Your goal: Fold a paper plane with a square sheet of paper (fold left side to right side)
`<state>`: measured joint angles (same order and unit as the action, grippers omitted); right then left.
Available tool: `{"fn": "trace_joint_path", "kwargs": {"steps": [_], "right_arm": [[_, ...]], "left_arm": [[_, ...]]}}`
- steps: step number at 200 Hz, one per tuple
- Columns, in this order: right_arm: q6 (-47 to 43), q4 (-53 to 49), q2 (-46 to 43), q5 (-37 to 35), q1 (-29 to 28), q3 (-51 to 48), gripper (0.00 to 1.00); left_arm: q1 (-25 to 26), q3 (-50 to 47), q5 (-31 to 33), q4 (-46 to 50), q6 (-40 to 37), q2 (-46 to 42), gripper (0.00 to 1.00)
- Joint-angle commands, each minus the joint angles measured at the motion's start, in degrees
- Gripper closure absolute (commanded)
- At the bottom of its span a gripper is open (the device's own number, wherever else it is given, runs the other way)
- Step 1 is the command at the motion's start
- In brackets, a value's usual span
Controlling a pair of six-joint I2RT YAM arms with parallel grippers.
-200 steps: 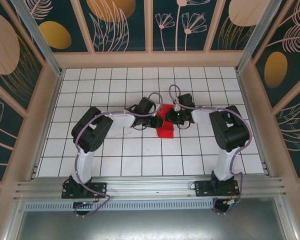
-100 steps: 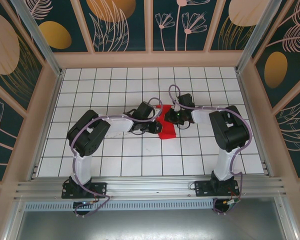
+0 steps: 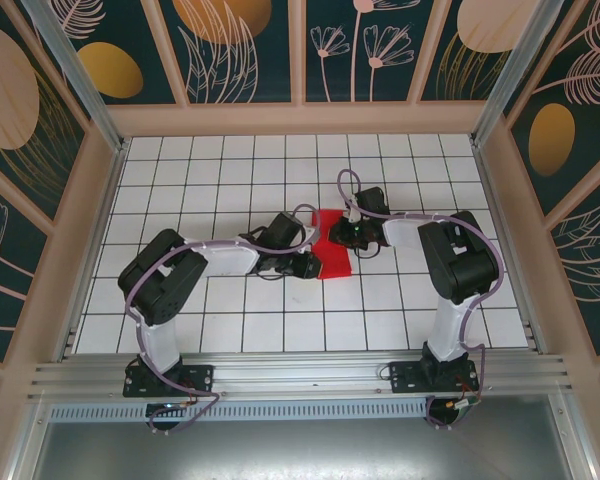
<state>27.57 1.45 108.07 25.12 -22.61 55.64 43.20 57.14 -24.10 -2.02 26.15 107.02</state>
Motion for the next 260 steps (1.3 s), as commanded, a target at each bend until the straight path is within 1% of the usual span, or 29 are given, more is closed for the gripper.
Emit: {"fn": "trace_joint_path", "kwargs": {"steps": [1,26,51,97,166,216,260], "right_arm": [[0.4,-6.3,3.5,-3.7,-0.3,-0.8,0.86],[0.4,-6.3,3.4,-3.6,-0.3,-0.8,0.86],[0.2,-6.4,3.4,-3.6,-0.3,-0.6,0.86],[0.1,-6.6,3.3,-3.8,-0.3,-0.6,0.86],[-0.1,-6.7,3.5,-3.9,-0.3,-0.5,0.86],[-0.2,-7.0,3.4,-4.2,-0.3,-0.8,0.86],[-0.1,-6.9,3.4,-4.4,-0.2,-0.9,0.86]], "left_arm": [[-0.9,0.3,-0.8,-0.4,2.5,-4.4,0.8],[-2.8,0.7,-1.7,-2.5,3.9,-5.5,0.8],[-2.8,2.4,-4.3,-3.4,3.4,-1.7,0.81],[-2.4,3.7,-5.9,-5.5,3.1,3.4,0.81],[-0.4,5.1,-4.1,-3.5,1.9,7.3,0.81],[0.8,4.6,-3.1,-1.4,0.7,8.0,0.81],[1.5,0.6,-3.7,-1.4,0.9,5.1,0.82]]}}
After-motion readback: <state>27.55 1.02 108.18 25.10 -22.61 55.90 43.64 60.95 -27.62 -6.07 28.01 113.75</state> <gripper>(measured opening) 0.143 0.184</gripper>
